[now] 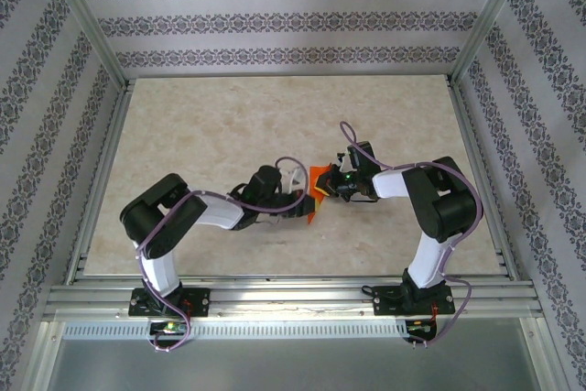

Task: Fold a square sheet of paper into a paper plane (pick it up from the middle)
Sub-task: Fold the wing for the fifth time at the center of the table.

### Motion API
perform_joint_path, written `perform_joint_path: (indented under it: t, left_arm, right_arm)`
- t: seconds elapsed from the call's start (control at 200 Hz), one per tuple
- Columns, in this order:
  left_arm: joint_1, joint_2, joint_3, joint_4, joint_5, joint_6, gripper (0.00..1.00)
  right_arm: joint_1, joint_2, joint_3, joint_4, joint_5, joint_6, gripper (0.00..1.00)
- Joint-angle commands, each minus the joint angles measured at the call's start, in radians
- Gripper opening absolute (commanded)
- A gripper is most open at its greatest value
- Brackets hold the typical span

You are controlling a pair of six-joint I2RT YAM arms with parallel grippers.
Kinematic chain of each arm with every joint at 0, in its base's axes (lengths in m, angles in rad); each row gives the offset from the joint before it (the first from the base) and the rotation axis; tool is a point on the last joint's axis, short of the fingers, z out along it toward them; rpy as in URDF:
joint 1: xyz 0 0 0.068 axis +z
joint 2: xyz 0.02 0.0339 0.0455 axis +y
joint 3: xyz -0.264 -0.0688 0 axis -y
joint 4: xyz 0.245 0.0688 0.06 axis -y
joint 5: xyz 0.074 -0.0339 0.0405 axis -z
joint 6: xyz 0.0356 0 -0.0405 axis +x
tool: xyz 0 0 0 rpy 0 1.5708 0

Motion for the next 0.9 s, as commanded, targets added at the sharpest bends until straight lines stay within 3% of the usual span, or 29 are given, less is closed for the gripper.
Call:
perform_joint_path:
  t: [0.0, 0.155, 0.565, 0.694, 0.894]
  left_arm:
    - [0.011, 0.037, 0.079, -0.084, -0.026, -0.011, 0.0]
    - [0.017, 0.059, 0.149, -0.276, -0.106, 0.033, 0.0]
    - [0.017, 0.095, 0.231, -0.428, -0.115, 0.115, 0.0]
    - [0.017, 0.106, 0.227, -0.389, -0.106, 0.098, 0.0]
    - [0.016, 0.127, 0.182, -0.463, -0.162, 0.084, 0.0]
  right_arm:
    - [0.009, 0.028, -0.02, -0.067, 0.026, -0.01, 0.0]
    - [0.015, 0.026, -0.019, -0.061, 0.027, -0.001, 0.01]
    - [0.034, 0.021, -0.014, -0.055, 0.027, 0.012, 0.01]
    - [0.04, 0.019, -0.012, -0.055, 0.029, 0.014, 0.01]
    - [0.048, 0.011, -0.013, -0.054, 0.026, 0.015, 0.01]
